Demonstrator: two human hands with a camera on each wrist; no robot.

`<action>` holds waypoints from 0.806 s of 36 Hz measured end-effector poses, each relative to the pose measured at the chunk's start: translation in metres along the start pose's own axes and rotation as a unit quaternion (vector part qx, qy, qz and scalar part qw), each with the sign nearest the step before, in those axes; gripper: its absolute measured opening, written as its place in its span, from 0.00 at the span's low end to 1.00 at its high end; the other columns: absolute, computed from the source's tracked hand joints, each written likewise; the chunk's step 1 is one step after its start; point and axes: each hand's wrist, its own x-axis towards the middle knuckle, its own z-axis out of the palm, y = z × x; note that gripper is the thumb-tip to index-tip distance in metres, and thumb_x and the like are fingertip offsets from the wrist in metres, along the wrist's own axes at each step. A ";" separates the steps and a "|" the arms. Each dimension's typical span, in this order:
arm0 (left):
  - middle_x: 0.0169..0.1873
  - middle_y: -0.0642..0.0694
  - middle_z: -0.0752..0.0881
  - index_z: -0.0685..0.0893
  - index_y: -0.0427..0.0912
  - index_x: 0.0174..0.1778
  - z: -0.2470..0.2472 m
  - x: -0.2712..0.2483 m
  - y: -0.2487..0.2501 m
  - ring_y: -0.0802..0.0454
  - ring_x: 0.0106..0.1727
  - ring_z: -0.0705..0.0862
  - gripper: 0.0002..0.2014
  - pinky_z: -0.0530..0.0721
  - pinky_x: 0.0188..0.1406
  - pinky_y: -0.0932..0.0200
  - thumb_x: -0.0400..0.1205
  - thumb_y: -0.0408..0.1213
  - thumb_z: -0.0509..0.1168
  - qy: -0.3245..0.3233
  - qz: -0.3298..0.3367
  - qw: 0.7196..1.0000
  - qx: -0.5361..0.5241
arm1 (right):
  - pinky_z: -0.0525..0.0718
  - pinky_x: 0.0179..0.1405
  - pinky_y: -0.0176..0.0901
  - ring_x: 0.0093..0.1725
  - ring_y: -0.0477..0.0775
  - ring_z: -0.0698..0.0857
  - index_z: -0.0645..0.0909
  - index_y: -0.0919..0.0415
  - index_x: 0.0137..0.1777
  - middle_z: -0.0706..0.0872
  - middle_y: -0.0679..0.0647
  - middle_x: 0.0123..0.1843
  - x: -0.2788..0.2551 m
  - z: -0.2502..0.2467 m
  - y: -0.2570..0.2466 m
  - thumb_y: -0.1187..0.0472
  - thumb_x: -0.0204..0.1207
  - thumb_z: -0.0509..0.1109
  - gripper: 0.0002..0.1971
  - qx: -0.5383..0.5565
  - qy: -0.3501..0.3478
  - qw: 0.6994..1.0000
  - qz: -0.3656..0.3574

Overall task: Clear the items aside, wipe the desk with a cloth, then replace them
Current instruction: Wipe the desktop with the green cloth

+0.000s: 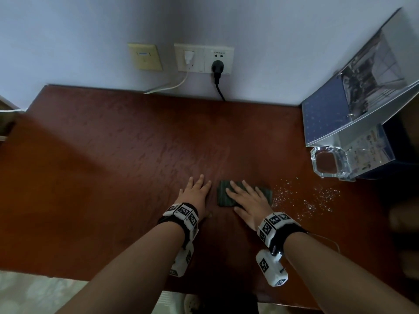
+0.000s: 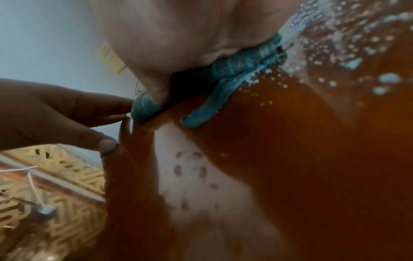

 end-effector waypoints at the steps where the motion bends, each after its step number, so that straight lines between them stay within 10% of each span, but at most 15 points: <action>1: 0.87 0.51 0.37 0.45 0.53 0.88 0.002 -0.002 0.000 0.42 0.87 0.38 0.48 0.51 0.83 0.34 0.82 0.44 0.72 0.008 0.000 1.000 -0.005 | 0.38 0.80 0.53 0.80 0.42 0.34 0.46 0.37 0.83 0.36 0.31 0.80 -0.003 0.002 -0.002 0.50 0.86 0.55 0.29 0.003 0.000 1.000 -0.001; 6: 0.87 0.50 0.35 0.43 0.53 0.88 0.009 -0.006 0.005 0.40 0.87 0.36 0.45 0.52 0.83 0.33 0.84 0.40 0.69 0.004 -0.008 1.000 0.001 | 0.38 0.81 0.51 0.80 0.40 0.37 0.51 0.36 0.82 0.40 0.29 0.79 -0.018 0.013 -0.007 0.64 0.84 0.58 0.33 0.035 0.015 0.999 -0.013; 12: 0.84 0.52 0.26 0.32 0.57 0.86 0.016 -0.008 0.002 0.36 0.84 0.29 0.65 0.51 0.79 0.23 0.71 0.56 0.80 -0.090 0.020 0.991 0.097 | 0.39 0.81 0.43 0.80 0.39 0.47 0.70 0.49 0.77 0.61 0.40 0.81 -0.027 -0.010 -0.007 0.82 0.76 0.57 0.35 0.108 -0.067 0.990 -0.061; 17: 0.84 0.53 0.26 0.32 0.59 0.85 0.022 -0.004 -0.007 0.36 0.85 0.29 0.69 0.50 0.79 0.23 0.66 0.54 0.84 -0.071 0.027 0.990 0.115 | 0.81 0.58 0.34 0.66 0.52 0.82 0.85 0.46 0.62 0.82 0.43 0.66 -0.003 -0.039 0.005 0.73 0.81 0.61 0.22 0.315 -0.049 0.945 0.079; 25: 0.85 0.54 0.28 0.34 0.60 0.86 0.016 -0.012 -0.006 0.39 0.85 0.29 0.67 0.48 0.80 0.25 0.67 0.51 0.83 -0.065 0.031 0.992 0.099 | 0.56 0.79 0.34 0.79 0.53 0.67 0.81 0.57 0.69 0.75 0.52 0.76 0.047 -0.057 0.027 0.83 0.74 0.50 0.32 0.262 0.212 0.935 0.113; 29: 0.85 0.54 0.28 0.35 0.59 0.86 0.017 -0.015 -0.007 0.39 0.85 0.29 0.66 0.47 0.81 0.26 0.69 0.50 0.82 -0.064 0.035 0.993 0.098 | 0.47 0.81 0.44 0.85 0.56 0.50 0.62 0.54 0.82 0.57 0.47 0.85 0.056 -0.040 0.024 0.77 0.81 0.53 0.31 0.174 0.106 0.970 0.133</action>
